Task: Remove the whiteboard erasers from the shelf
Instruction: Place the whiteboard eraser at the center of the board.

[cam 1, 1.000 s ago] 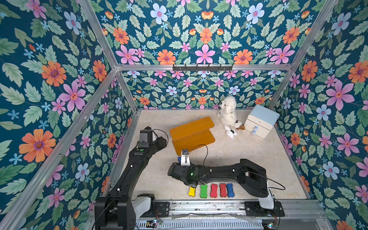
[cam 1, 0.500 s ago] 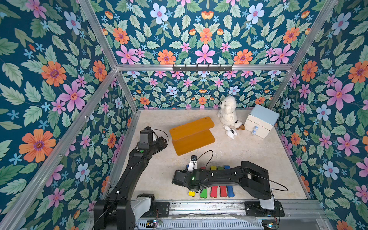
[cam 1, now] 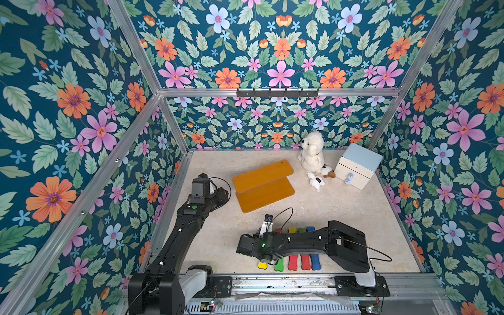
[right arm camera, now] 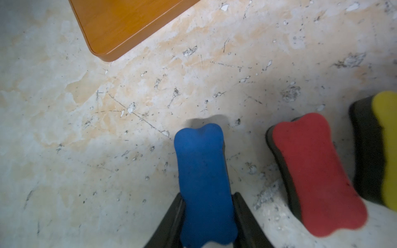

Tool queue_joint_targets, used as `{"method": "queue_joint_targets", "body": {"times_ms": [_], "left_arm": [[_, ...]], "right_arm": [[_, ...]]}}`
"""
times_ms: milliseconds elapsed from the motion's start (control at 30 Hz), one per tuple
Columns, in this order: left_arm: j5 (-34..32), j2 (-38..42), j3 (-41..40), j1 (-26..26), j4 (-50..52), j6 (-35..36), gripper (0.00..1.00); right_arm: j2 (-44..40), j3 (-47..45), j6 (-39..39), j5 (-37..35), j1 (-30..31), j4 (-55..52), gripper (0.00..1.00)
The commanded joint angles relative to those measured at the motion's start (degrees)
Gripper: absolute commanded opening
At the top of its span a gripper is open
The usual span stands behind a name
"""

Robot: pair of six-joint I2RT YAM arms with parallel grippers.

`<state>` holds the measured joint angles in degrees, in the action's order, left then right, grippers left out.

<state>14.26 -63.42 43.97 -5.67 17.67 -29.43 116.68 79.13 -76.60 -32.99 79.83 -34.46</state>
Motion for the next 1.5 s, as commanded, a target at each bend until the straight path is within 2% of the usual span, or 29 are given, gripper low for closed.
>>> {"method": "queue_joint_targets", "body": {"times_ms": [0,300,667,900,1200,1467], "left_arm": [[-0.46,0.2,0.09,-0.04,-0.18,0.76,0.54],[-0.46,0.17,0.02,-0.13,-0.17,0.91,0.54],[0.28,0.24,-0.11,-0.13,-0.62,1.11,0.54],[-0.1,0.37,-0.15,-0.13,-0.71,1.12,0.55],[-0.37,0.36,-0.11,-0.13,-0.62,1.05,0.55],[-1.54,0.14,-0.01,-0.13,-0.27,1.13,0.55]], "right_arm": [[0.37,-0.3,-0.96,0.69,-0.38,-2.71,0.32],[0.52,-0.54,0.22,1.66,-0.73,-1.31,0.37],[1.09,1.1,1.55,2.23,-0.78,-1.95,0.48],[0.03,1.99,2.37,1.33,-0.73,-2.84,0.49],[-2.38,2.95,9.6,-3.18,-0.82,1.76,0.41],[-0.65,2.78,16.36,-2.05,-3.54,8.56,0.31]]}}
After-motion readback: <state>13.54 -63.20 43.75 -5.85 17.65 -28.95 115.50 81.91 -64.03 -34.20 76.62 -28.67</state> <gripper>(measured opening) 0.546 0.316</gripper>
